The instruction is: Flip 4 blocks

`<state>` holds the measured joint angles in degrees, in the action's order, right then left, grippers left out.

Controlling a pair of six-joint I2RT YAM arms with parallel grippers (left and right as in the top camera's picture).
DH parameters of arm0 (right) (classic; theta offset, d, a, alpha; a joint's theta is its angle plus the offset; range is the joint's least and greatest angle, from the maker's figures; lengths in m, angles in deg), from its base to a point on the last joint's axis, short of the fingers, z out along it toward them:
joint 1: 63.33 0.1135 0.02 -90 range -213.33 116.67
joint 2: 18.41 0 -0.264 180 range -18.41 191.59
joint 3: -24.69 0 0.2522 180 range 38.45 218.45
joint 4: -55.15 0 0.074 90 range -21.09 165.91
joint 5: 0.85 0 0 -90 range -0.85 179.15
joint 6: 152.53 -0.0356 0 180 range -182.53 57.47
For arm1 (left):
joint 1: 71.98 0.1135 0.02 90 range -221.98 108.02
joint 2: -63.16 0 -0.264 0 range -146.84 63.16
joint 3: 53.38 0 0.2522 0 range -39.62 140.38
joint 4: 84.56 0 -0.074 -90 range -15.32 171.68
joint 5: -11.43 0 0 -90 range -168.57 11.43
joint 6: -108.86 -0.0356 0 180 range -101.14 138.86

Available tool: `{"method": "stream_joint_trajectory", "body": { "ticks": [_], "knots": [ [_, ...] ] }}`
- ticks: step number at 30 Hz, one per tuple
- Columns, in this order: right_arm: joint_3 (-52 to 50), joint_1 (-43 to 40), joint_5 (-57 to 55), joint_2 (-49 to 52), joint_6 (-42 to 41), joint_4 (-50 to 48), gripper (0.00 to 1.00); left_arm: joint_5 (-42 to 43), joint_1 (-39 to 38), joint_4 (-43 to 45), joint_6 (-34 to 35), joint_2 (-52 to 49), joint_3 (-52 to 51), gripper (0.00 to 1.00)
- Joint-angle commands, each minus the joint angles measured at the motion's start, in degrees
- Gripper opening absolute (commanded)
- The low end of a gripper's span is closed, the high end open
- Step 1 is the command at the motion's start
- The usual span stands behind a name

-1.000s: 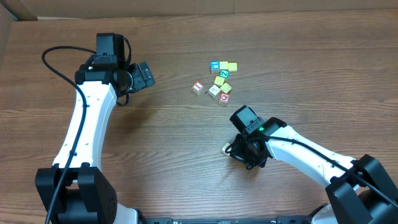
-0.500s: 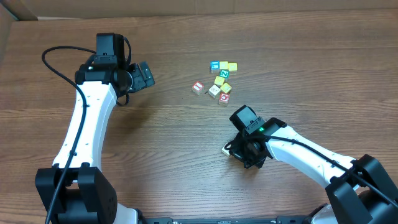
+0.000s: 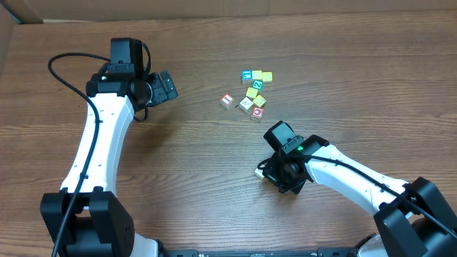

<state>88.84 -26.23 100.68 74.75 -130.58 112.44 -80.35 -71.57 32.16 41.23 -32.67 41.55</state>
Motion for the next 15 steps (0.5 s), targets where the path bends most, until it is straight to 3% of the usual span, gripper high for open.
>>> {"method": "stream_joint_trajectory", "body": {
  "ticks": [1,15],
  "knots": [
    [-0.2,-0.42,0.15,-0.02,-1.22,-0.35,0.04,0.09,-0.04,0.07,0.55,-0.28,1.16,1.0],
    [-0.2,-0.42,-1.31,0.07,-1.2,-6.45,0.04,0.09,-0.04,0.07,0.55,-0.28,1.16,1.0]
  ]
}}
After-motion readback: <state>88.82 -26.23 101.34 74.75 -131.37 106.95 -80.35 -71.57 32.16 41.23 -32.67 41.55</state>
